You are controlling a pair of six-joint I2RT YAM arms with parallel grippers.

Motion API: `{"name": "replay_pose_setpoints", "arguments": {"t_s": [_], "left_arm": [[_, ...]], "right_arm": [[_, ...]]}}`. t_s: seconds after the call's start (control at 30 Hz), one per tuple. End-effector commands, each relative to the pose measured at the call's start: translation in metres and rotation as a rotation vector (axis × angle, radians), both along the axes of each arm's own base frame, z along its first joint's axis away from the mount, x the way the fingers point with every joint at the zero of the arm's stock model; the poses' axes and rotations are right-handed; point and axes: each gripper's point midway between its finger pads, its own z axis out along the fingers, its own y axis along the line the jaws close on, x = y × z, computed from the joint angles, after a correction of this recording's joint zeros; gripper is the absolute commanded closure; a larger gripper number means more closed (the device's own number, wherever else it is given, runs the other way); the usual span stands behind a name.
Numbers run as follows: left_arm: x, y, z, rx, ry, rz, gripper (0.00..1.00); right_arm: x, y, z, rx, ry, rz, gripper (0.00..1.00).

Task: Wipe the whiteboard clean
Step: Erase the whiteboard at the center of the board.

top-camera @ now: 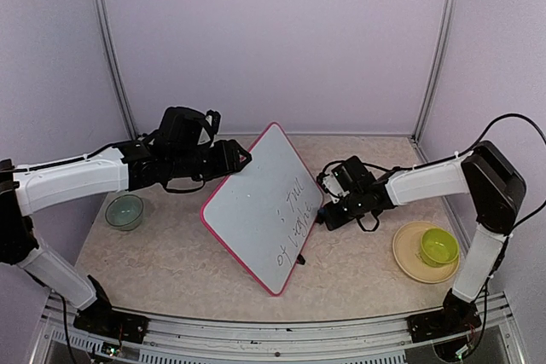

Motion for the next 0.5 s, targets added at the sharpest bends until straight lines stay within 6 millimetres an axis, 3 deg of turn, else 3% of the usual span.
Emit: {"name": "replay_pose_setpoints", "arguments": {"t_s": [0.0, 0.33, 0.47], "left_arm": [[0.001, 0.010, 0.001, 0.045, 0.003, 0.006, 0.34], [-0.004, 0.012, -0.002, 0.075, 0.017, -0.022, 0.32], [-0.002, 0.017, -0.001, 0.097, 0.020, -0.028, 0.37]], "right_arm": [[-0.046, 0.023, 0.000, 0.064, 0.103, 0.111, 1.00], [-0.091, 0.031, -0.010, 0.043, 0.140, 0.157, 1.00], [-0.098, 0.026, -0.004, 0.036, 0.120, 0.134, 1.00]]}}
